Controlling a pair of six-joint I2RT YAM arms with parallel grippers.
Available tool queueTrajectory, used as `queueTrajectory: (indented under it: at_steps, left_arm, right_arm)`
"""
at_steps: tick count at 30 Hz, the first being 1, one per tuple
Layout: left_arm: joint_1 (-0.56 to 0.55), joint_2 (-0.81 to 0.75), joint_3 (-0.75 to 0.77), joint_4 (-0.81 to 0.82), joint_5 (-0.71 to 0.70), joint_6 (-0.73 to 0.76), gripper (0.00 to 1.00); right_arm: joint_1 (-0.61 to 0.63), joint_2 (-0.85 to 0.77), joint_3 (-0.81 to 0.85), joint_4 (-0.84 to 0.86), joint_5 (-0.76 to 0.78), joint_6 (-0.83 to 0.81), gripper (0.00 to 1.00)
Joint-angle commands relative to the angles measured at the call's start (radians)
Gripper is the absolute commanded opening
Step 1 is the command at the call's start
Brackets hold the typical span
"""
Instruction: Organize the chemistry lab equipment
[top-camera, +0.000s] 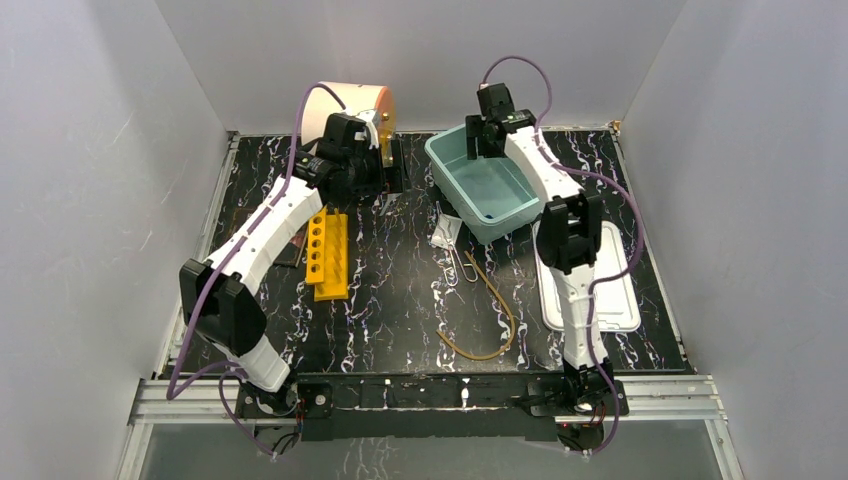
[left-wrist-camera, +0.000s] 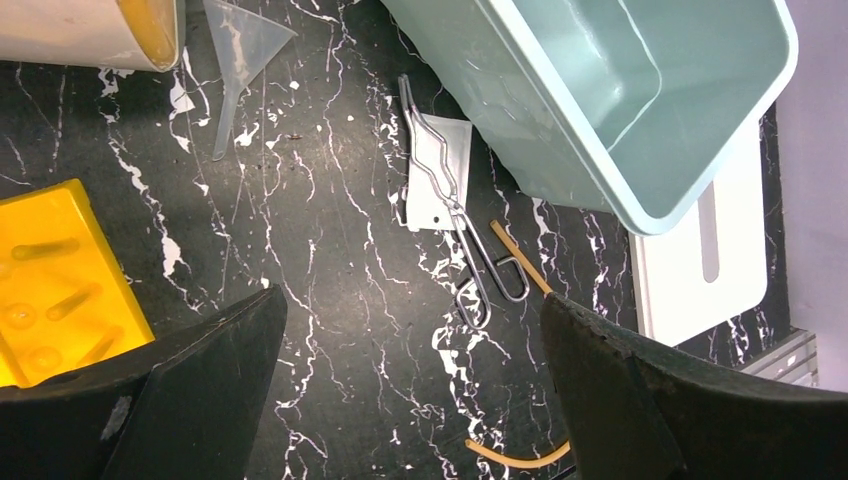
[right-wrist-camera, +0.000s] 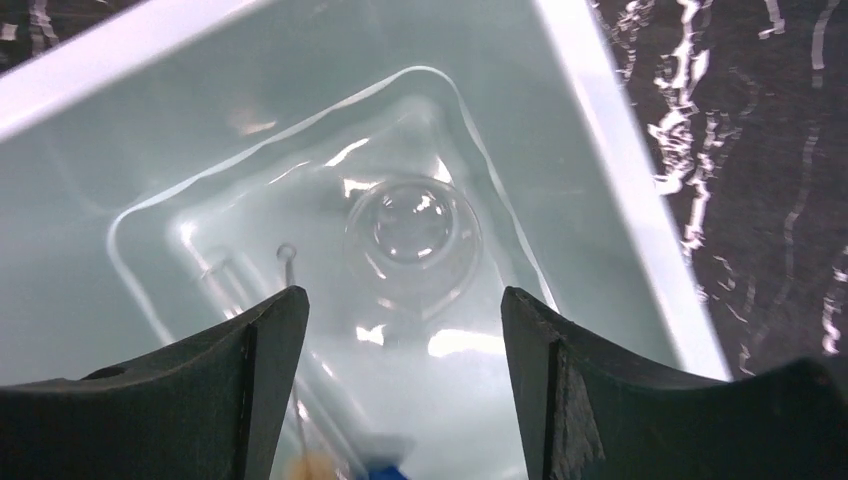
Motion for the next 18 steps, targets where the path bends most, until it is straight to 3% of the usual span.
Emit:
queueTrajectory:
  at_steps: [1, 8, 14, 18]
  left_arm:
    - [0.001, -0.084, 0.007, -0.025, -0.038, 0.054, 0.98]
    - [0.001, -0.105, -0.003, -0.040, -0.120, 0.067, 0.98]
    - [0.001, -0.096, -0.003, -0.032, -0.094, 0.075, 0.98]
    - [0.001, -0.088, -0.019, -0.020, -0.057, 0.043, 0.98]
  right_arm:
    - [0.001, -0.248, -0.091, 0.008, 0.009, 0.012, 0.78]
    - [0.001, -0.527, -0.358, -0.002, 0.013, 0.009, 0.77]
    - [0.023, -0.810, -0.655, 0.023, -0.234, -0.081, 0.77]
    - [0.098, -0.986, -0.822, 0.059, -0.249, -0.107, 0.78]
